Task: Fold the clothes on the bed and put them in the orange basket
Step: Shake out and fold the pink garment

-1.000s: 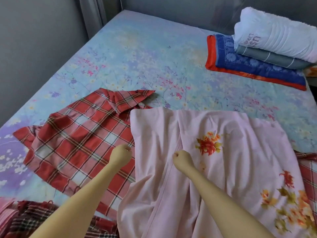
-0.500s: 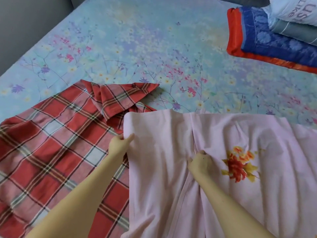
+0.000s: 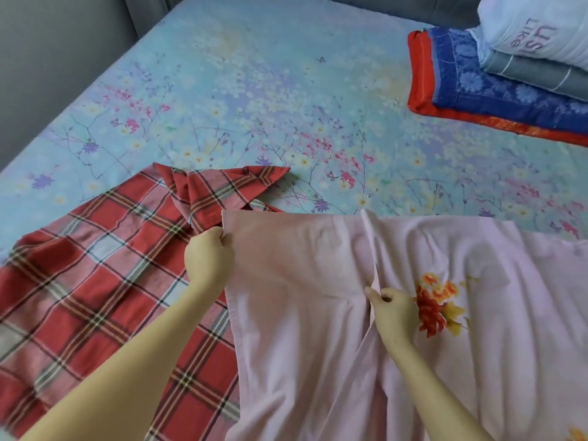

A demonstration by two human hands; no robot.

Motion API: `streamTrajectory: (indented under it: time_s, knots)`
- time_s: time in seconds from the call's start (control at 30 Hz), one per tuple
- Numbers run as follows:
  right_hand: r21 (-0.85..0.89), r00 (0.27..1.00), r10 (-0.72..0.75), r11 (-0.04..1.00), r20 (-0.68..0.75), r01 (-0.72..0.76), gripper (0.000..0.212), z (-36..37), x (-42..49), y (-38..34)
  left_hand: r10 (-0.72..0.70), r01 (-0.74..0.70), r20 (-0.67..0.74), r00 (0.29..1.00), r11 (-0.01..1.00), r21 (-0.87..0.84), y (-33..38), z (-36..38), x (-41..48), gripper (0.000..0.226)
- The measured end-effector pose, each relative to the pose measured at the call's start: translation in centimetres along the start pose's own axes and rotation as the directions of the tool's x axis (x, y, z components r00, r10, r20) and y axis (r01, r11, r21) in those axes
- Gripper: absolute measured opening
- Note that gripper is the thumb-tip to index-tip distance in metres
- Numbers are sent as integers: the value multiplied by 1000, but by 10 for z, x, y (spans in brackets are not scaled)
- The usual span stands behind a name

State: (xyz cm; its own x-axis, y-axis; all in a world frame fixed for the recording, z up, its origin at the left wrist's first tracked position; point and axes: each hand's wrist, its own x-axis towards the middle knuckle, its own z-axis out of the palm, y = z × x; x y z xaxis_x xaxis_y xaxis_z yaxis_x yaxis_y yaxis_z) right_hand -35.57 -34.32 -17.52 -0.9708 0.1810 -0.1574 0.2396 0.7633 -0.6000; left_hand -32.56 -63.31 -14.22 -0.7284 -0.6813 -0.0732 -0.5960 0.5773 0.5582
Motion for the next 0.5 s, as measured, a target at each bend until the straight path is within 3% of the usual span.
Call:
streamTrajectory:
  time_s: [0.1,0.17,0.23,0.33,0.43,0.5]
  knots:
    - [280,995,-94,956,11,87,43,-22,-30,-46,92,-89,10,996,982,-164,25,-19,-14,32]
    - [500,961,-232,856,148,130,25,-43,-65,-82,16,86,211,977,881,-465,44,-33,-29,15]
    - [589,879,-365,798,307,125,38,-59,-99,-105,3,337,482,876,711,-618,58,-46,-45,8]
    - [516,740,-492,826,458,229,48,-63,-130,-109,40,491,670,741,649,-581,67,-59,-65,20]
    - [493,691,-511,833,511,252,44,-67,-145,-105,-7,483,699,715,728,-486,68,-67,-87,27]
    - [490,669,-503,841,547,231,47,-69,-150,-104,12,485,767,641,769,-417,71,-72,-104,55]
